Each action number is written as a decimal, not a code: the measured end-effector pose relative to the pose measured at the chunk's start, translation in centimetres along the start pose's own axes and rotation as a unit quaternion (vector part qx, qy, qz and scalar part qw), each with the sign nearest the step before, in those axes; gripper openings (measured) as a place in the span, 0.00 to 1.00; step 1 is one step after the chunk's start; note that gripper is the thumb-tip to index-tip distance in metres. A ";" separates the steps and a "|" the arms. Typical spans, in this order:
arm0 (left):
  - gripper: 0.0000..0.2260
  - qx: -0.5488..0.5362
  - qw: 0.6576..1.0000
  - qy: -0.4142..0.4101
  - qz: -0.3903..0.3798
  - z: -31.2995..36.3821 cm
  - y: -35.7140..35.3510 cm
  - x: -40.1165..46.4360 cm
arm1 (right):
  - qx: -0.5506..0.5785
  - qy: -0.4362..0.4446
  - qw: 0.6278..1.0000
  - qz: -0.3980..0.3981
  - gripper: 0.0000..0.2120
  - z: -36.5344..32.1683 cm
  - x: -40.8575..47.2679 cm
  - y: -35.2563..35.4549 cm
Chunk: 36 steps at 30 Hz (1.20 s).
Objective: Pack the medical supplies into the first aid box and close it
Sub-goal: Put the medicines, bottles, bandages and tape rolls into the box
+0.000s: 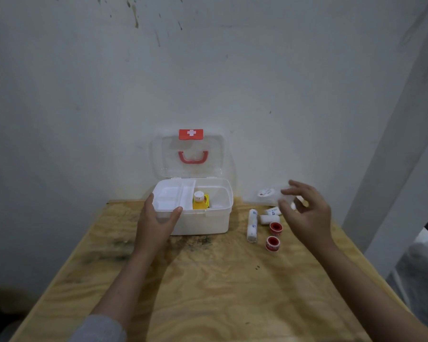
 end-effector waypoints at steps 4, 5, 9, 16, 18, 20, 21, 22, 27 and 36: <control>0.39 -0.003 1.000 0.008 -0.004 -0.1 -0.1 0.1 | 0.013 0.008 0.997 -0.078 0.07 -1.8 2.5 -5.0; 0.39 -0.002 1.000 0.008 -0.004 -0.2 -0.1 0.1 | 0.004 0.007 0.995 -0.102 0.07 -1.9 3.1 -6.4; 0.39 -0.005 1.000 0.007 -0.005 -0.3 -0.1 0.1 | -0.069 0.001 0.975 -0.212 0.08 -1.3 4.7 -11.7; 0.37 -0.006 1.000 0.007 0.003 -0.3 -0.2 0.0 | -0.186 -0.003 0.899 -0.395 0.09 -0.1 5.3 -18.0; 0.37 -0.005 1.000 0.008 0.008 -0.3 -0.2 0.0 | -0.215 0.016 0.871 -0.441 0.11 0.2 4.9 -19.4; 0.37 -0.004 1.000 0.011 0.009 -0.5 -0.3 0.0 | -0.250 0.049 0.845 -0.470 0.15 0.5 4.4 -20.6; 0.38 -0.002 1.000 0.013 0.009 -0.5 -0.3 0.0 | -0.262 0.061 0.838 -0.474 0.15 0.7 4.2 -21.2; 0.38 0.003 1.000 0.015 0.009 -0.5 -0.3 0.1 | -0.262 0.063 0.838 -0.474 0.15 0.9 4.1 -21.6; 0.38 0.004 1.000 0.014 0.006 -0.8 -0.3 0.2 | -0.222 0.037 0.870 -0.439 0.16 1.4 4.4 -22.3; 0.37 -0.007 1.000 0.013 0.005 -0.9 -0.2 0.2 | -0.097 0.022 0.949 -0.298 0.09 1.7 7.2 -15.3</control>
Point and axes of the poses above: each hand's wrist, its own x-axis towards the middle knuckle, its own y-axis out of the back of the hand, z = x × y, the point moved 6 cm from there along x, towards the middle knuckle, and after that the axes turned 2 degrees about x, right-handed, at the moved point
